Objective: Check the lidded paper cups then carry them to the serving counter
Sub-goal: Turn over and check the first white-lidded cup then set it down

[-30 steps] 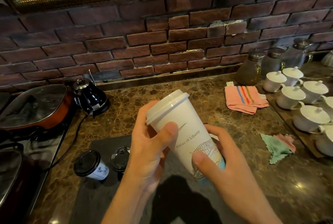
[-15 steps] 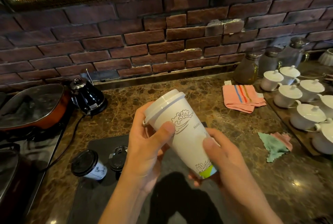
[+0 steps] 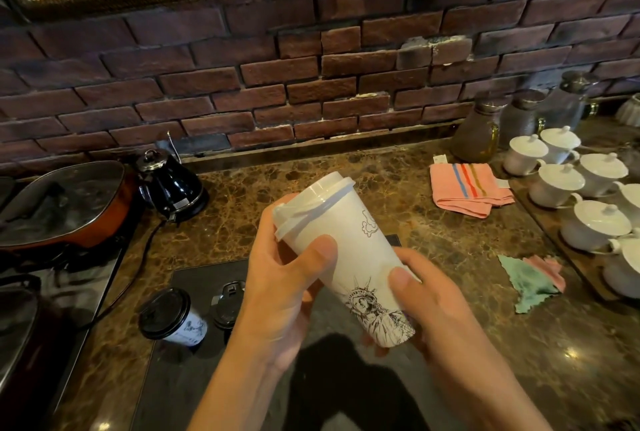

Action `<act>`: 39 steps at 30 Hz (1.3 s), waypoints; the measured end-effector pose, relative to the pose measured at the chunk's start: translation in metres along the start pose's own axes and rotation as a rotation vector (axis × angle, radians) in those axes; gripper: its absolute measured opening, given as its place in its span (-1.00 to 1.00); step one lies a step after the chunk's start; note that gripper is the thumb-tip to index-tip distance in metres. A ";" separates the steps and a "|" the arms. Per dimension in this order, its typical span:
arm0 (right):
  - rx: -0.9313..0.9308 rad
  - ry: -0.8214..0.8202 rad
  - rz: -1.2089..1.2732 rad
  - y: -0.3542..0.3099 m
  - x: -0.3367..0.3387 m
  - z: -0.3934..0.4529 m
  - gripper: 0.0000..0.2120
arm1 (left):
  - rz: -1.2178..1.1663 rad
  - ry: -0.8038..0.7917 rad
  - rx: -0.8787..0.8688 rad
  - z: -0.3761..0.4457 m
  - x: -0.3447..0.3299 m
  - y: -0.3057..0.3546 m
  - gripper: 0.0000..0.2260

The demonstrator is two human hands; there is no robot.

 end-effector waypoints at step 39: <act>0.195 0.028 -0.284 0.030 -0.003 0.063 -0.55 | 0.492 0.148 -0.246 0.012 0.051 -0.046 -0.32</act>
Point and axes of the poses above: each hand's wrist, its own z-axis towards the middle knuckle, its own x-axis out of the back of the hand, y = z × x, the point moved 10 cm from there along z, towards the middle knuckle, and after that the axes turned 7 degrees about y, right-handed, at the moved point
